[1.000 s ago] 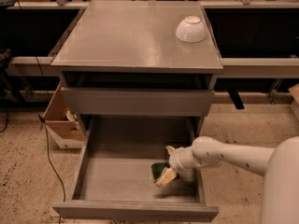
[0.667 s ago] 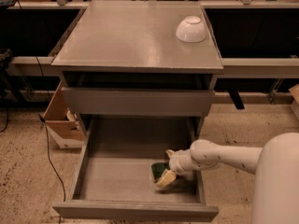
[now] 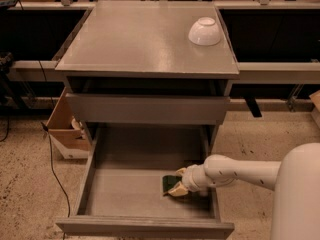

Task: Pick sponge from middle drawer and place on counter

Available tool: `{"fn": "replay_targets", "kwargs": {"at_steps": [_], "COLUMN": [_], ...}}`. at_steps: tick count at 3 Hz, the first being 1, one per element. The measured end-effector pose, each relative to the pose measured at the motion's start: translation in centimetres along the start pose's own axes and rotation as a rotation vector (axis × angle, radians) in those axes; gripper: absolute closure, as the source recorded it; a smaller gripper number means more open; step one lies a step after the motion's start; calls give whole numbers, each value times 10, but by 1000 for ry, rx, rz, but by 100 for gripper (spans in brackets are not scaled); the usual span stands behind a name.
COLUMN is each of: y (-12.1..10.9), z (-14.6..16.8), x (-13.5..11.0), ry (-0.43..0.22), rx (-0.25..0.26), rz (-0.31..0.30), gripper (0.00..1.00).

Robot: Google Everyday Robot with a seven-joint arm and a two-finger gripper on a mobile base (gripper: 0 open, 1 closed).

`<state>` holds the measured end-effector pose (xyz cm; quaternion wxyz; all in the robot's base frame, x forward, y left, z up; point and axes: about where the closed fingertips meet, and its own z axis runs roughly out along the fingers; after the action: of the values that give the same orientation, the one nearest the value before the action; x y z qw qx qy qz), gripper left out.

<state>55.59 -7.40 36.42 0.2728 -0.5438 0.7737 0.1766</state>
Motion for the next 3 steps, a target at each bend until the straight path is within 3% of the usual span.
{"fn": "replay_targets", "kwargs": {"at_steps": [1, 2, 3], "y": [4, -19, -50], "z": [-22, -77, -146], "x": [-41, -95, -127], "ry": [-37, -106, -151], "rx": [6, 35, 45], "rz": [-40, -47, -44], "gripper": [91, 100, 100]}}
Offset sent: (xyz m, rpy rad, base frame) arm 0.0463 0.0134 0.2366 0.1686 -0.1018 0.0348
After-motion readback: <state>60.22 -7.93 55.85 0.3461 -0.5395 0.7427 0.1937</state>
